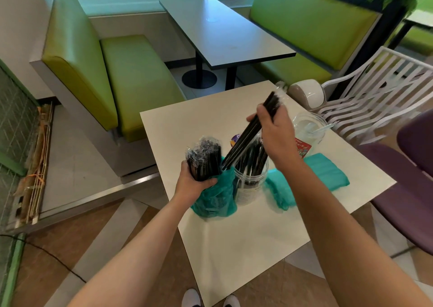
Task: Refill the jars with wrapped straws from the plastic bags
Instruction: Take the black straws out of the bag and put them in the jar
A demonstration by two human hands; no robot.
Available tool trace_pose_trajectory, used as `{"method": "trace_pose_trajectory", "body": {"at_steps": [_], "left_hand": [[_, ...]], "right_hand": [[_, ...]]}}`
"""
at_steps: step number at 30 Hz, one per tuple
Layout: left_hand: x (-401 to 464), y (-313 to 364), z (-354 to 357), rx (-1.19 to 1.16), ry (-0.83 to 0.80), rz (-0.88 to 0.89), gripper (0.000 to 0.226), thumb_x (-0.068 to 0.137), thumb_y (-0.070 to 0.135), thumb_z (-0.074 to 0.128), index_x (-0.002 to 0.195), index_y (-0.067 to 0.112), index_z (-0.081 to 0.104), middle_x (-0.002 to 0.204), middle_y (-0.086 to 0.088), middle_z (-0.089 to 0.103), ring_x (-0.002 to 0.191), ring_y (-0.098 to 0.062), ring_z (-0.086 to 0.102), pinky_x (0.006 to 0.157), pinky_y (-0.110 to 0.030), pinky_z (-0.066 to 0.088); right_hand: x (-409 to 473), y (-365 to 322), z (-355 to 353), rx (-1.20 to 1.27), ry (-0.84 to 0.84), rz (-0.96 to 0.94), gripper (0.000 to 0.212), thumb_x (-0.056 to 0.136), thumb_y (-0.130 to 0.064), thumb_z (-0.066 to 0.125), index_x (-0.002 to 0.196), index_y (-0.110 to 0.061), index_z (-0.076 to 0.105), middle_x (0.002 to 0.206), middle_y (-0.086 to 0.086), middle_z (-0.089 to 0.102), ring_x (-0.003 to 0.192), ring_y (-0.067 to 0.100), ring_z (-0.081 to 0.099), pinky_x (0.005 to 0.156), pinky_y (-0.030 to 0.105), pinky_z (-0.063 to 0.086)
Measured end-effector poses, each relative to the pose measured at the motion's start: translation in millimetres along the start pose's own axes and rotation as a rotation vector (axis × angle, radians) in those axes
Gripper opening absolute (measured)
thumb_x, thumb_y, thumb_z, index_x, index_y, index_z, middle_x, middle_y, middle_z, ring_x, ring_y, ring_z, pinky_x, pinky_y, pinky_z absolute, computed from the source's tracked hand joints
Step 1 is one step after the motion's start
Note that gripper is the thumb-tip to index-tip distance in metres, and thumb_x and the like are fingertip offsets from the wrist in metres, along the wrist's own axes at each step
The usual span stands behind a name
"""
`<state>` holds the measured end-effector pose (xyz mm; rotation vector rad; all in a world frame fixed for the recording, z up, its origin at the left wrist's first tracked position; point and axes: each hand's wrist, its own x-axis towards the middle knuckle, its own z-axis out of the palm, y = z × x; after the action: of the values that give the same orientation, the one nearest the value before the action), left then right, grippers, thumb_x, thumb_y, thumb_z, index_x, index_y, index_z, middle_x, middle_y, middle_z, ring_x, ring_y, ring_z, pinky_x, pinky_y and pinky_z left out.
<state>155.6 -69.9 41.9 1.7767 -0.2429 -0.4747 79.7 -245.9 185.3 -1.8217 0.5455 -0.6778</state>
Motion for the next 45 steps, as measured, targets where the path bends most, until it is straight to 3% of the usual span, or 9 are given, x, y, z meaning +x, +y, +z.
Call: {"method": "trace_pose_trajectory", "body": {"at_steps": [4,8,11,17,22,28,35,41,45], "left_hand": [[-0.7,-0.3,0.1,0.014,0.000,-0.007,0.082,0.068,0.013,0.089,0.130,0.020,0.036,0.119,0.009,0.052,0.111,-0.014,0.050,0.089,-0.028,0.041],[-1.8,-0.3,0.7,0.011,-0.001,-0.005,0.080,0.068,0.011,0.088,0.129,0.020,0.036,0.118,0.009,0.053,0.111,-0.014,0.051,0.089,-0.028,0.042],[-2.2,-0.4,0.4,0.010,-0.008,-0.007,0.081,0.068,0.011,0.088,0.130,0.019,0.036,0.119,0.008,0.053,0.113,-0.015,0.051,0.090,-0.028,0.042],[-5.9,3.5,0.5,-0.007,-0.002,-0.016,0.079,0.070,0.008,0.086,0.131,0.018,0.036,0.118,0.009,0.051,0.111,-0.011,0.049,0.088,-0.025,0.040],[-5.4,3.4,1.5,-0.002,-0.002,-0.019,0.074,0.071,0.007,0.086,0.124,0.021,0.036,0.115,0.010,0.052,0.109,-0.012,0.050,0.086,-0.024,0.039],[-6.3,5.0,0.9,0.012,-0.006,-0.038,0.079,0.072,0.008,0.085,0.133,0.014,0.036,0.115,0.010,0.050,0.109,-0.009,0.048,0.087,-0.021,0.038],[-5.4,4.2,0.3,0.015,-0.006,-0.042,0.079,0.072,0.007,0.085,0.134,0.015,0.036,0.115,0.010,0.051,0.109,-0.009,0.048,0.087,-0.021,0.038],[-3.5,1.4,-0.3,0.010,-0.008,-0.049,0.079,0.072,0.008,0.085,0.133,0.016,0.036,0.115,0.011,0.051,0.110,-0.009,0.048,0.089,-0.022,0.039],[-2.3,-1.7,-0.5,0.009,-0.006,-0.041,0.081,0.071,0.009,0.086,0.134,0.017,0.037,0.115,0.011,0.052,0.110,-0.010,0.048,0.088,-0.024,0.040]], "right_hand": [[10.7,-11.3,-14.9,0.012,0.181,-0.075,0.013,0.102,-0.029,0.044,0.102,-0.016,0.046,0.087,-0.004,0.069,0.072,-0.009,0.059,0.065,0.005,0.041],[12.4,0.0,-17.5,-0.161,0.164,-0.065,0.018,0.102,-0.033,0.043,0.107,-0.015,0.045,0.090,-0.005,0.068,0.082,0.012,0.063,0.074,0.030,0.048],[9.2,24.2,-13.7,-0.375,0.096,0.008,0.033,0.102,-0.035,0.043,0.119,-0.007,0.047,0.117,0.010,0.060,0.101,0.026,0.059,0.087,0.040,0.046],[-7.1,70.2,-7.6,-0.563,0.026,0.097,0.040,0.097,-0.033,0.055,0.117,0.002,0.055,0.118,0.015,0.048,0.092,0.019,0.046,0.077,0.015,0.029],[-21.5,97.8,2.6,-0.693,0.038,0.172,0.046,0.088,-0.036,0.067,0.117,-0.001,0.057,0.112,0.013,0.057,0.094,0.026,0.056,0.072,0.030,0.041],[-19.6,103.4,4.5,-0.877,0.185,-0.094,0.070,0.072,-0.037,0.082,0.128,-0.015,0.046,0.126,0.012,0.045,0.116,0.030,0.043,0.101,0.039,0.036],[-7.2,113.6,7.9,-0.768,-0.059,-0.138,0.053,0.098,-0.019,0.051,0.149,-0.016,0.034,0.154,0.008,0.031,0.141,0.025,0.029,0.116,0.036,0.028],[-6.1,105.0,8.7,-0.961,-0.083,-0.196,0.052,0.101,-0.034,0.043,0.150,-0.022,0.031,0.158,0.001,0.026,0.146,0.024,0.018,0.121,0.045,0.011],[-12.2,93.3,17.3,-0.950,0.053,-0.230,0.047,0.096,-0.032,0.050,0.141,-0.018,0.046,0.154,0.005,0.032,0.145,0.029,0.017,0.119,0.043,0.001]]}}
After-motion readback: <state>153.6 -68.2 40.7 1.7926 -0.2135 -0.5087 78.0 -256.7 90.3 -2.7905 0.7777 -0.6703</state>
